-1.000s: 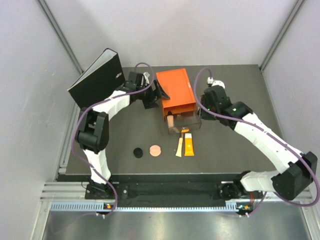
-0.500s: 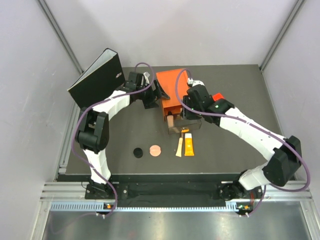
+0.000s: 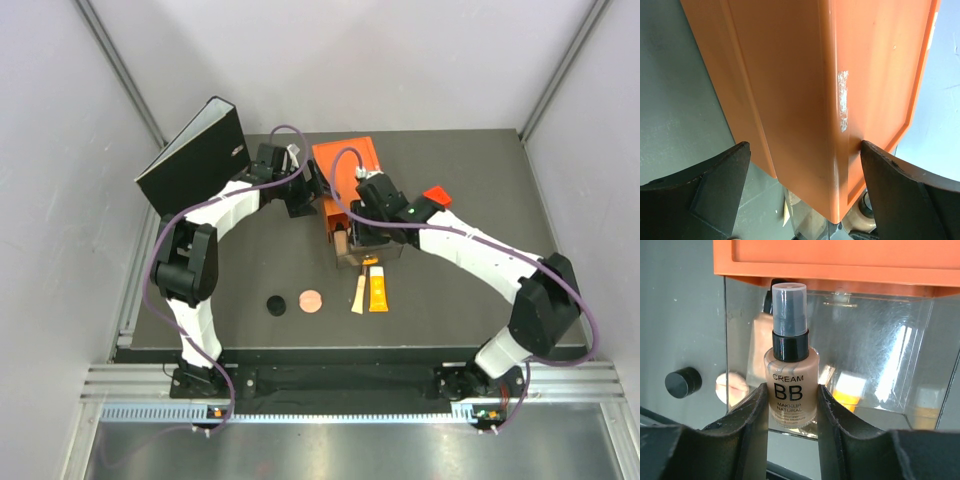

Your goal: Organize the makeup

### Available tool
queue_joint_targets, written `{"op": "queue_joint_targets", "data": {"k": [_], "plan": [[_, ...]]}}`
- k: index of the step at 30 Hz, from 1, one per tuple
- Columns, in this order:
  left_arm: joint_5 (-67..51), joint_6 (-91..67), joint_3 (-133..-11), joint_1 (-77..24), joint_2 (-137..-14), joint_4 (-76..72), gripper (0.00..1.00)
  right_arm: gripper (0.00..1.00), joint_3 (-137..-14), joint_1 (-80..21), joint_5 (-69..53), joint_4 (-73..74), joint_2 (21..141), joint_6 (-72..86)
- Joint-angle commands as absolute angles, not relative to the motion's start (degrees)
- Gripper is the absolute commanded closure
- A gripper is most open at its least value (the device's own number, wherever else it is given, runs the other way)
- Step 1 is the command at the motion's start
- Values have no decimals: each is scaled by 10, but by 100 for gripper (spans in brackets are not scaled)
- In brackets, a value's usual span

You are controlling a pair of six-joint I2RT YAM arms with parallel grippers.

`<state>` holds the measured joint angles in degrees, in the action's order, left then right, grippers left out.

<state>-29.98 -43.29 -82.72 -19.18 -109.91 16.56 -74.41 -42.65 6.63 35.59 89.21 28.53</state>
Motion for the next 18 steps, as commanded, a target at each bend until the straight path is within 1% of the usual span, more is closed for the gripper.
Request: {"op": "queue_joint_targets", "data": {"k": [1, 2, 3, 5, 6, 7, 8, 9, 11, 12, 18], "plan": [[-255, -399, -815, -193, -1120, 236, 6, 92, -785, -435, 54, 342, 892, 284], [-255, -399, -817, -194, -1121, 236, 6, 91, -786, -435, 53, 343, 894, 284], [-256, -399, -818, -194, -1122, 237, 6, 87, -787, -436, 52, 343, 896, 284], [-256, -400, -821, -194, -1124, 236, 6, 82, -792, -435, 47, 349, 898, 284], [-257, -400, -821, -194, -1124, 236, 6, 72, -795, -436, 47, 350, 899, 283], [-258, -400, -822, -194, -1126, 236, 6, 65, -797, -436, 47, 351, 900, 283], [-257, -400, -822, -194, -1126, 236, 6, 61, -799, -436, 47, 354, 901, 284], [-258, -400, -822, -194, -1127, 236, 6, 54, -801, -436, 50, 357, 901, 284], [-258, -400, -822, -193, -1128, 236, 6, 53, -801, -435, 54, 359, 902, 287], [-258, -400, -822, -194, -1128, 236, 6, 50, -802, -436, 56, 363, 903, 288], [-258, -401, -823, -194, -1129, 236, 6, 48, -806, -435, 57, 368, 904, 291]]}}
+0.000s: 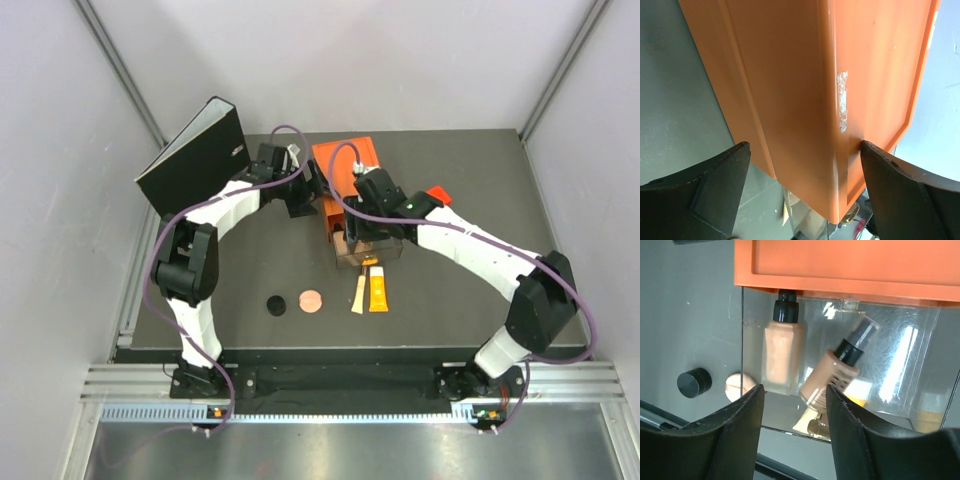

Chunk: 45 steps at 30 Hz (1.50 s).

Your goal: Organize the makeup

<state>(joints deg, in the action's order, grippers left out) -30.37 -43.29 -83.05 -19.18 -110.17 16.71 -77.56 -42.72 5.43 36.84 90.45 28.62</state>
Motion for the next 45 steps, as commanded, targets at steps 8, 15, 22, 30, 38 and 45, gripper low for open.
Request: {"op": "queue_joint_targets", "data": {"k": [8, 15, 22, 30, 38, 45], "plan": [[-260, -402, -826, -194, -1133, 236, 6, 43, -818, -435, 108, 381, 811, 293], [-265, -400, -831, -194, -1134, 235, 6, 21, -749, -435, 120, 427, 719, 298], [-273, -398, -833, -194, -1134, 235, 6, 22, -583, -436, 77, 411, 607, 311], [-282, -396, -827, -195, -1134, 234, 6, 22, -441, -438, 46, 327, 546, 320], [-286, -388, -826, -195, -1137, 241, 6, 24, -359, -454, 64, 187, 578, 330], [-287, -381, -826, -195, -1141, 250, 6, 27, -359, -475, 110, 119, 665, 336]]}}
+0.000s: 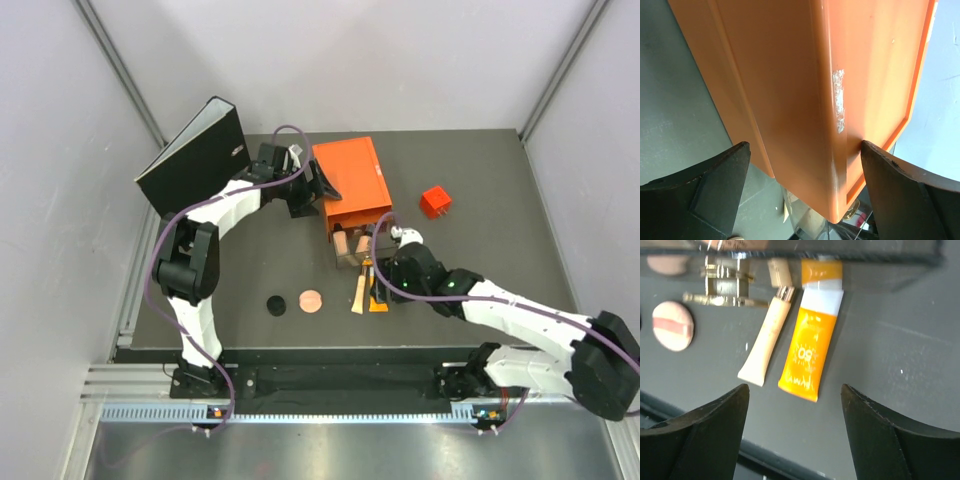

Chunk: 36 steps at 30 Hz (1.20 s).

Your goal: Organize the makeup

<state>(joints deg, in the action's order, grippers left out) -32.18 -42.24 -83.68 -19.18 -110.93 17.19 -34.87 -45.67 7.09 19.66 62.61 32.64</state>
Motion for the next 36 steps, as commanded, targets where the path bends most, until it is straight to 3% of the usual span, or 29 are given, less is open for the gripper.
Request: {"op": "queue_joint_targets", "data": {"k": [1, 5, 18, 21, 24, 25, 28, 36], "plan": [[-287, -381, -826, -195, -1142, 250, 6, 28, -362, -482, 120, 118, 674, 341], [-287, -381, -831, -195, -1146, 252, 6, 39, -368, -500, 173, 112, 711, 351], [-287, -379, -845, -195, -1155, 263, 6, 56, -404, -611, 288, 130, 858, 398], [-287, -376, -846, -195, -1153, 269, 6, 64, -429, -626, 301, 156, 906, 410], [-287, -375, -843, -196, -1151, 270, 6, 77, -440, -642, 301, 163, 932, 409], [-288, -374, -842, -196, -1150, 271, 6, 87, -442, -647, 300, 163, 933, 405], [-288, -372, -844, -195, -1150, 272, 6, 97, -441, -661, 294, 174, 924, 401], [-292, -374, -859, -196, -1158, 272, 6, 100, -444, -695, 288, 259, 828, 401]]}}
